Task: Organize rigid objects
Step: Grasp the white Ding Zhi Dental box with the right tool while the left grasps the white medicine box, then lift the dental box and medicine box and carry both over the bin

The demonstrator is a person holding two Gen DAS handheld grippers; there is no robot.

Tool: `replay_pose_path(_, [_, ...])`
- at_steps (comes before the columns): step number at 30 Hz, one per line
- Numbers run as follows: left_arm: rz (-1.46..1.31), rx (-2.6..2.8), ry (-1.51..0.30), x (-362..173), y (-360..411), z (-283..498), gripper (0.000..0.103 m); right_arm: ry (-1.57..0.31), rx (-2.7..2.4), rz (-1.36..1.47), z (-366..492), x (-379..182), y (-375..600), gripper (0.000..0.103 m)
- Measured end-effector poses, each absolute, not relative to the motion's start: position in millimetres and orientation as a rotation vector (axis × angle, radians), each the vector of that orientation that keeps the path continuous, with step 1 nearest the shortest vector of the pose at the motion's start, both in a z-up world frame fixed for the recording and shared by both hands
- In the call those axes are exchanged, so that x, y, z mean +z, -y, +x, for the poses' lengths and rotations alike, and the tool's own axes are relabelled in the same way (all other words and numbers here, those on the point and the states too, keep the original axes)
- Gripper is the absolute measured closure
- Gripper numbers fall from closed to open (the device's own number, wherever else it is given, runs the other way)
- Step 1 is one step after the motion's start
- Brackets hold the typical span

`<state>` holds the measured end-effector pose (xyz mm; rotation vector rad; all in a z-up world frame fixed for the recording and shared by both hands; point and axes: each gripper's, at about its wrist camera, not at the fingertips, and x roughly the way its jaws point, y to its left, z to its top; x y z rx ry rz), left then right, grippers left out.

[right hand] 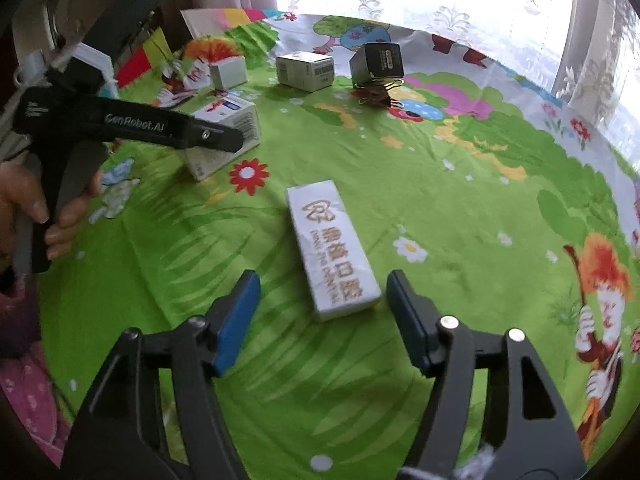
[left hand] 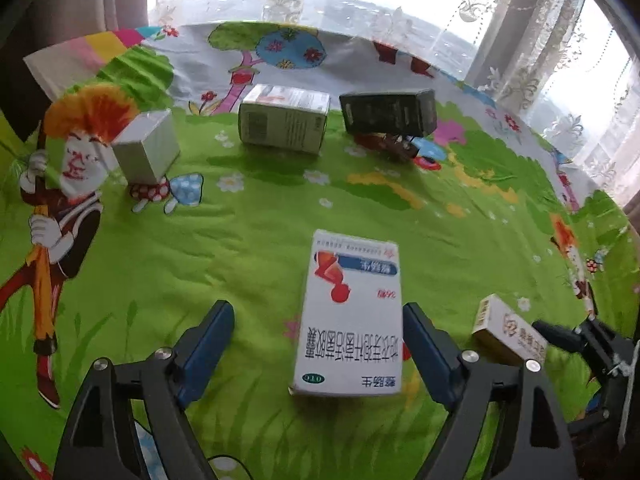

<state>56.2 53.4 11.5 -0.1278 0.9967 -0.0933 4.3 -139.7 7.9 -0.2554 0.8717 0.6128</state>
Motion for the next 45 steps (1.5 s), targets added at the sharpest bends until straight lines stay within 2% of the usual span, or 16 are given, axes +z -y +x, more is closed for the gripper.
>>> replay_pose_path(4, [0.017, -0.039, -0.943, 3, -36, 51, 0.016, -0.880, 0.586, -0.232, 24, 7, 137, 0.032])
replay_pose_path(5, [0.028, -0.035, -0.924, 2, -34, 50, 0.018, -0.880, 0.577, -0.236, 29, 7, 135, 0.035])
replay_pose_path(6, [0.016, -0.040, -0.924, 2, -35, 50, 0.021, -0.875, 0.572, -0.245, 31, 7, 133, 0.043])
replay_pose_path(7, [0.011, -0.035, -0.919, 3, -36, 50, 0.029, -0.869, 0.566, -0.247, 32, 8, 132, 0.051])
replay_pose_path(8, [0.009, -0.031, -0.909, 4, -38, 48, 0.035, -0.864, 0.563, -0.246, 31, 9, 132, 0.065])
replay_pose_path(10, [0.022, -0.028, -0.885, 6, -35, 44, 0.062, -0.861, 0.543, -0.237, 29, 10, 133, 0.069])
replay_pose_path(21, [0.025, 0.004, -0.893, 8, -26, 34, 0.062, -0.862, 0.389, -0.167, 21, 13, 142, 0.069])
replay_pose_path(23, [0.011, -0.014, -0.866, 19, -17, 12, 0.062, -0.768, 0.317, -0.072, 4, 29, 161, 0.069])
replay_pose_path(27, [0.034, -0.035, -0.681, 72, 8, -48, 0.062, -0.505, 0.168, 0.108, -67, 75, 200, 0.069])
replay_pose_path(34, [0.055, -0.087, -0.397, 150, 44, -125, 0.062, -0.125, 0.024, 0.118, -175, 146, 229, 0.069])
replay_pose_path(37, [0.068, -0.093, -0.293, 173, 55, -152, 0.061, -0.032, 0.000, 0.110, -201, 167, 235, 0.069])
replay_pose_path(45, [0.070, -0.102, -0.171, 201, 57, -185, 0.061, 0.132, -0.002, 0.033, -241, 202, 220, 0.069])
